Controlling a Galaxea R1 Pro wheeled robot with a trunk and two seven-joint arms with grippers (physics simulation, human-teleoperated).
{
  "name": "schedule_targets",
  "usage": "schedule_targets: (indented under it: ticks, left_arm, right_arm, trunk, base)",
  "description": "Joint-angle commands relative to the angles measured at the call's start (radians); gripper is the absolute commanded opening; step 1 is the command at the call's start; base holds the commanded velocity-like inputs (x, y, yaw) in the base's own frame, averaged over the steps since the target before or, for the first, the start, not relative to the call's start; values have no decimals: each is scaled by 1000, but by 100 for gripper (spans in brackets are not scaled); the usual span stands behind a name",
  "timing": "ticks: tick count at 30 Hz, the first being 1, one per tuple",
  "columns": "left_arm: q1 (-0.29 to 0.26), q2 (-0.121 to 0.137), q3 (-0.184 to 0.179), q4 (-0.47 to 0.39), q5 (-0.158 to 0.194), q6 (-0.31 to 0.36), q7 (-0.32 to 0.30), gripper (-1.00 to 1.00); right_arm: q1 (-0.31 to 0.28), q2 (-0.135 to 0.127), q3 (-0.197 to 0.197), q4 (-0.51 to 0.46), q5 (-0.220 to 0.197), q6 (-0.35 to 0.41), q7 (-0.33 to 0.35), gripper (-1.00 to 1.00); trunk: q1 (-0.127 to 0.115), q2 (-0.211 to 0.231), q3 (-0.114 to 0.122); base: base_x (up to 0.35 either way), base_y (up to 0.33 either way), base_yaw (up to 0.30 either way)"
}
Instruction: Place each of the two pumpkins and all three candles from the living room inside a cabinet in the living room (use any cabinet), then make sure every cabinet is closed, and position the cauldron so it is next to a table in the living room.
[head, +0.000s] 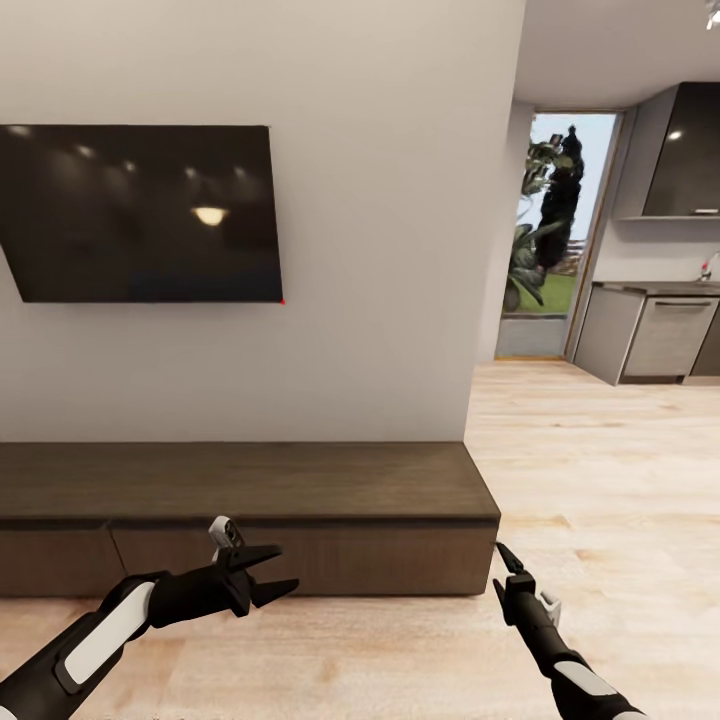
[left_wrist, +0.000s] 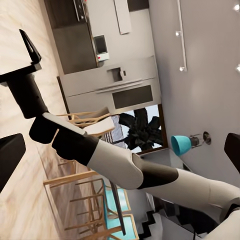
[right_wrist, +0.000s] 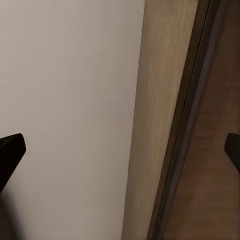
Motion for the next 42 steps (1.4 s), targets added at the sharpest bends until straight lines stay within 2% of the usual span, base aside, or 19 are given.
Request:
schedule_targets:
  ticks: [1, 10, 19, 31, 42]
  left_arm:
    - [-1, 1, -3, 1, 5, 5, -2, 100]
    - [-1, 1, -4, 1, 5, 5, -2, 100]
    - [-1, -1, -4, 2, 5, 5, -2, 100]
    - [-1, -1, -5, 0, 5, 4, -2, 100]
    - [-1, -1, -6, -3, 5, 4, -2, 100]
  right_arm:
    - [-1, -1, 9, -1, -13, 5, 4, 100]
    - [-1, 2, 6, -9, -22, 2, 15, 100]
    - [-1, -4, 7, -5, -27, 6, 105, 100]
    - [-1, -4, 6, 5, -30, 13, 108, 100]
    - [-1, -4, 7, 7, -49, 17, 115, 100]
  trunk:
    - [4, -8, -4]
    - [38, -71, -32]
    - [73, -134, -61]
    - [119, -218, -98]
    - [161, -295, -133]
  base:
    - [0, 0, 0]
    - [0, 0, 0]
    - [0, 0, 0]
    - [0, 0, 0]
    - [0, 0, 0]
